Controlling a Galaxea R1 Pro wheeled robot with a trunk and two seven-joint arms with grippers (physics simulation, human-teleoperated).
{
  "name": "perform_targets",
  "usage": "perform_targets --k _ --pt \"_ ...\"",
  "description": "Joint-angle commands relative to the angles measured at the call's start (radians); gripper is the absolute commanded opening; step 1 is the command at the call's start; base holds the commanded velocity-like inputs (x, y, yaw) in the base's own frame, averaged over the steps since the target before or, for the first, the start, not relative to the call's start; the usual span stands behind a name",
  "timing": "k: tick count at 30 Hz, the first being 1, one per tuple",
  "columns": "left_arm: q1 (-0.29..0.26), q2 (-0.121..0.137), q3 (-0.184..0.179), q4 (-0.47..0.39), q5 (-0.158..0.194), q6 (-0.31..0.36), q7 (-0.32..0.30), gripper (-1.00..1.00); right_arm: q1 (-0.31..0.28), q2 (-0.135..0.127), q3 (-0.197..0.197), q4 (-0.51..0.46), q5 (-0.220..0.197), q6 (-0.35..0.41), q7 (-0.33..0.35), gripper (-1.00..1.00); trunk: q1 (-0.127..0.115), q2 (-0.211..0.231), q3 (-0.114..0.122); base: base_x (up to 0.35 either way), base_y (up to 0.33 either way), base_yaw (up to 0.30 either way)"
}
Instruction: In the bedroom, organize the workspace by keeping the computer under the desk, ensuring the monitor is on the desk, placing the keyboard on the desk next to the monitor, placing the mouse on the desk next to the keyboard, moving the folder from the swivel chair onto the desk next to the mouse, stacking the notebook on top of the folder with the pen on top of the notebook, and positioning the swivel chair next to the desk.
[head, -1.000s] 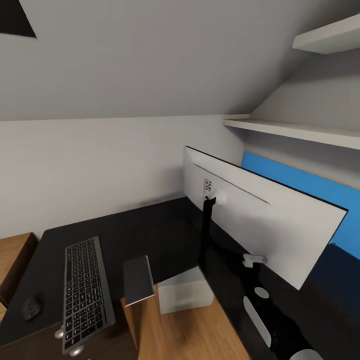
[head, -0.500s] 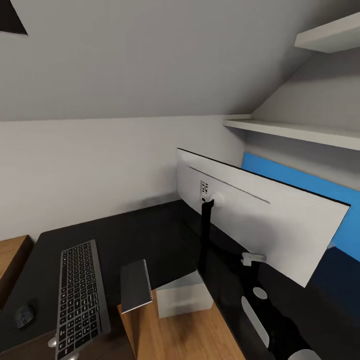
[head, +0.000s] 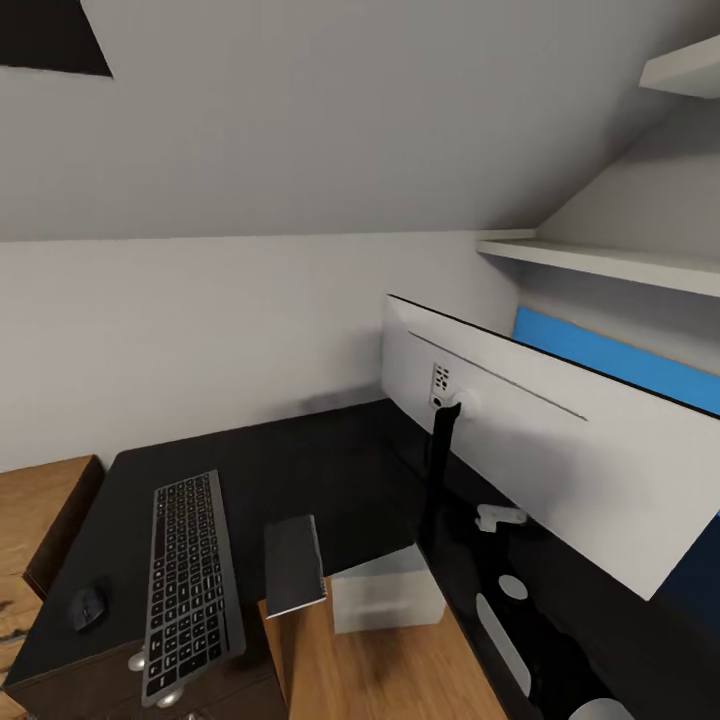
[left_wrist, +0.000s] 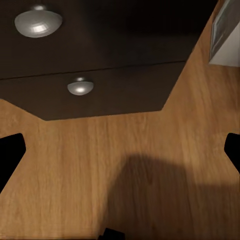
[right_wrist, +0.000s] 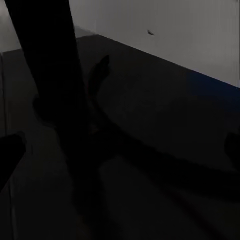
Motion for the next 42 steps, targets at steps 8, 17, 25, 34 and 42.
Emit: perform_targets --k 8,17,25,34,42 --pt "-0.001 0.001 -0.008 0.001 0.011 -0.005 0.008 1.0 -0.001 0.0 0.006 0.0 0.016 -0.005 -0.007 1.0 0.0 -0.001 -0.001 0.0 0.0 0.276" --pt "-0.001 0.001 -0.008 0.001 0.01 -0.005 0.009 1.0 -0.001 0.008 0.006 0.0 0.024 -0.005 -0.007 1.0 0.0 -0.001 -0.001 0.0 0.0 0.197" --pt "-0.001 0.001 -0.008 0.001 0.01 -0.005 0.009 1.0 -0.001 0.009 0.004 0.001 0.056 -0.006 -0.007 1.0 0.0 -0.001 -0.001 0.0 0.0 0.025" --pt "-0.001 0.003 -0.008 -0.001 0.009 -0.01 0.008 1.0 -0.001 0.008 0.002 0.003 0.062 -0.041 -0.006 1.0 0.0 -0.001 -0.001 0.0 0.0 0.002" --pt "0.0 0.011 -0.007 0.001 0.011 -0.013 0.009 1.0 -0.002 0.008 0.0 0.062 0.078 -0.079 -0.008 1.0 0.0 -0.001 -0.001 0.0 0.0 0.0"
